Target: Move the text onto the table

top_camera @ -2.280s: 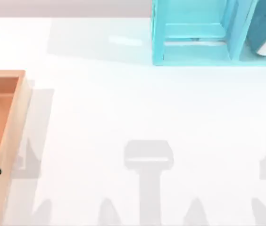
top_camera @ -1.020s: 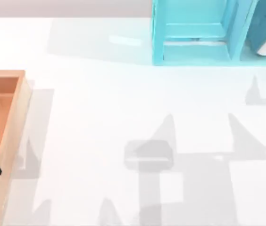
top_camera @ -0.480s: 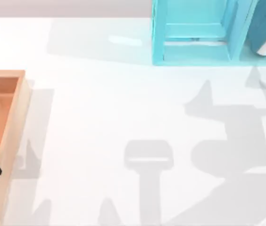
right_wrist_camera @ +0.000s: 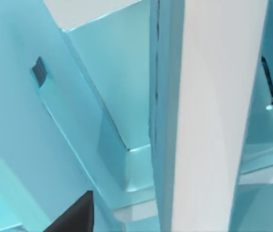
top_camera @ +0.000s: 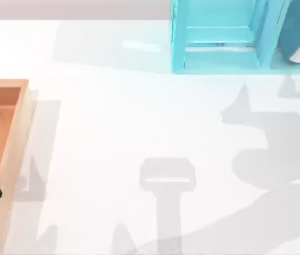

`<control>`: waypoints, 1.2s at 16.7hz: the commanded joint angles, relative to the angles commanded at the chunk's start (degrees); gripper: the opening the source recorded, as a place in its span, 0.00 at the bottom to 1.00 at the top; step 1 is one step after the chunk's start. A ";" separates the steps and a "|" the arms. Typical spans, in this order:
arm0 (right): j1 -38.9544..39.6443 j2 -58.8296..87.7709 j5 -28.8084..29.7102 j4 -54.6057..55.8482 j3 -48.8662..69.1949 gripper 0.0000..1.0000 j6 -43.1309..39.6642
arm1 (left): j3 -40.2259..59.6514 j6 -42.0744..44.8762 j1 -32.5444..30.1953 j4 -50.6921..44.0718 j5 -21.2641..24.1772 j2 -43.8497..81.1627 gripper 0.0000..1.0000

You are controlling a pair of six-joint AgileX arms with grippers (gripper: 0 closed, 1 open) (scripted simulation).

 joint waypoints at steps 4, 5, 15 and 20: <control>0.32 0.41 0.15 -0.44 0.66 1.00 -0.04 | 0.00 0.00 0.00 0.00 0.00 0.00 1.00; 0.35 1.25 0.29 -0.95 2.01 1.00 -0.01 | 0.00 0.00 0.00 0.00 0.00 0.00 1.00; 1.75 14.44 1.94 -12.07 26.55 1.00 0.09 | 0.00 0.00 0.00 0.00 0.00 0.00 1.00; 1.80 14.74 1.99 -12.40 27.13 1.00 0.08 | 0.00 0.00 0.00 0.00 0.00 0.00 1.00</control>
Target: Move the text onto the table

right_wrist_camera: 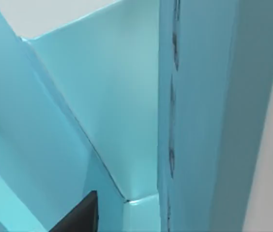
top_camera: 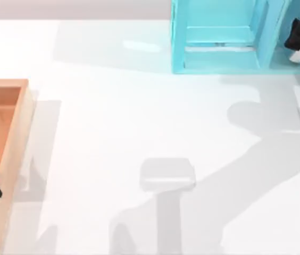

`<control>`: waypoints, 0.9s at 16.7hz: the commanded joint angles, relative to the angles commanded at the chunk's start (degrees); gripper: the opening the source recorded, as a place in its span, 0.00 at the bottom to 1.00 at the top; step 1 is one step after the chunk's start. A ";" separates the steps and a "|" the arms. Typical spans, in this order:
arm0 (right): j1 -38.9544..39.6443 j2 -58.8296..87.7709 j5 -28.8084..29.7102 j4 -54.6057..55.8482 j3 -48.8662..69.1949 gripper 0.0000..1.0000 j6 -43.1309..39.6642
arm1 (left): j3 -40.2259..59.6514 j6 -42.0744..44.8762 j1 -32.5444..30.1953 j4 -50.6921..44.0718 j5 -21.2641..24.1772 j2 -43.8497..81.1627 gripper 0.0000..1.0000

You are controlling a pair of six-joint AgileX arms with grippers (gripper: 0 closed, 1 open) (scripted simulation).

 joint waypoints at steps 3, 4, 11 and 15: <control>0.00 0.00 0.00 0.00 0.00 0.77 0.00 | 0.00 0.00 0.00 0.00 0.00 0.00 1.00; 0.00 0.00 0.00 0.00 0.00 0.70 0.00 | 0.00 0.00 0.00 0.00 0.00 0.00 1.00; 0.00 0.00 0.00 0.00 0.00 0.17 0.00 | 0.00 0.00 0.00 0.00 0.00 0.00 1.00; 0.00 0.00 0.00 0.00 0.00 0.00 0.00 | 0.00 0.00 0.00 0.00 0.00 0.00 1.00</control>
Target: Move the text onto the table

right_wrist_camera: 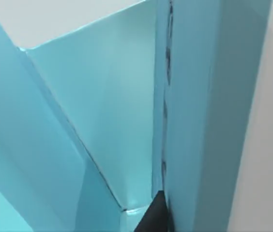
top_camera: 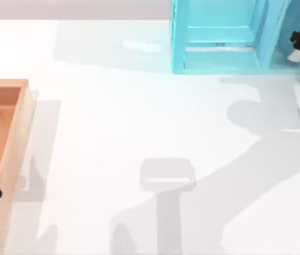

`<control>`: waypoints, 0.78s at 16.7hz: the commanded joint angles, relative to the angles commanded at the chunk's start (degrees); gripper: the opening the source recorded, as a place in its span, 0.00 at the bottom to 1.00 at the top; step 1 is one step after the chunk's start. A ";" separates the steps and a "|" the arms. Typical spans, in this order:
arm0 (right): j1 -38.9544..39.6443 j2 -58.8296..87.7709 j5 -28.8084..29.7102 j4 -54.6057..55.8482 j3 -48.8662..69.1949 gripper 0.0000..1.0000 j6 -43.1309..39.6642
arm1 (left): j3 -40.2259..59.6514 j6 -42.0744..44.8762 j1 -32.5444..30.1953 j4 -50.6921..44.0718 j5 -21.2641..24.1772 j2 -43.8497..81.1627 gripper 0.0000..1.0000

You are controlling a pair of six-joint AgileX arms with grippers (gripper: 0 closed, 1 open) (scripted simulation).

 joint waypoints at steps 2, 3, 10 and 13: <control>0.00 0.00 0.00 0.00 0.00 0.00 0.00 | 0.00 0.00 0.00 0.00 0.00 0.00 1.00; 0.00 0.00 0.00 0.00 0.00 0.00 0.00 | 0.00 0.00 0.00 0.00 0.00 0.00 1.00; 0.17 -1.57 0.02 -1.23 -1.32 0.00 0.38 | 0.00 0.00 0.00 0.00 0.00 0.00 1.00; -0.19 -8.98 -0.15 -5.50 -4.78 0.00 0.38 | 0.00 0.00 0.00 0.00 0.00 0.00 1.00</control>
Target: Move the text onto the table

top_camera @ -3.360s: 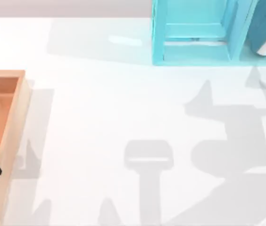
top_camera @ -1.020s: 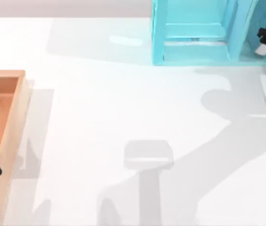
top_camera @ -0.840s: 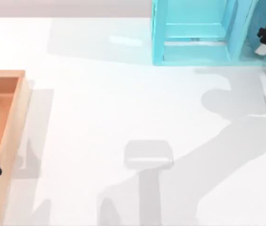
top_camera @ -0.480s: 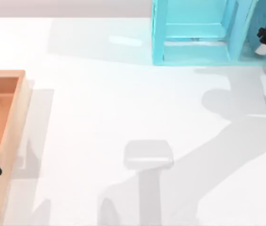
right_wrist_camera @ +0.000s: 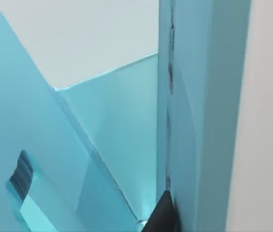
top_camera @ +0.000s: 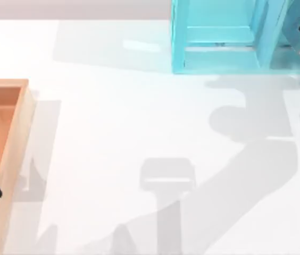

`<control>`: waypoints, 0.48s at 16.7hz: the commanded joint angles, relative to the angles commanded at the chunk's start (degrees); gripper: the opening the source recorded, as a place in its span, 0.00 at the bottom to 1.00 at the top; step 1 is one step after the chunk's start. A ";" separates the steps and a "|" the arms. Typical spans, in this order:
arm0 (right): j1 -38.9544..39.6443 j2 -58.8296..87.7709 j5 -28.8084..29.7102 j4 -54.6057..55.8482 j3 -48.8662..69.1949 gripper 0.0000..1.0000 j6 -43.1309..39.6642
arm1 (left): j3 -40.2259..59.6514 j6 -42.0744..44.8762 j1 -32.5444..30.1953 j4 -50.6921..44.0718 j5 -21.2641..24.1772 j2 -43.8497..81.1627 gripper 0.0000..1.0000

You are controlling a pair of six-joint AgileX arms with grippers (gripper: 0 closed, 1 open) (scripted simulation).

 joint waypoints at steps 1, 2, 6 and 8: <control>-0.11 -3.64 -0.13 -2.00 -1.63 0.00 -0.03 | 0.00 0.00 0.00 0.00 0.00 0.00 1.00; -0.19 -7.72 -0.29 -4.24 -3.47 0.00 -0.07 | 0.00 0.00 0.00 0.00 0.00 0.00 1.00; -0.54 -26.67 -1.10 -14.49 -11.89 0.00 -0.26 | 0.00 0.00 0.00 0.00 0.00 0.00 1.00; -0.73 -36.40 -1.53 -19.63 -16.04 0.00 -0.26 | 0.00 0.00 0.00 0.00 0.00 0.00 1.00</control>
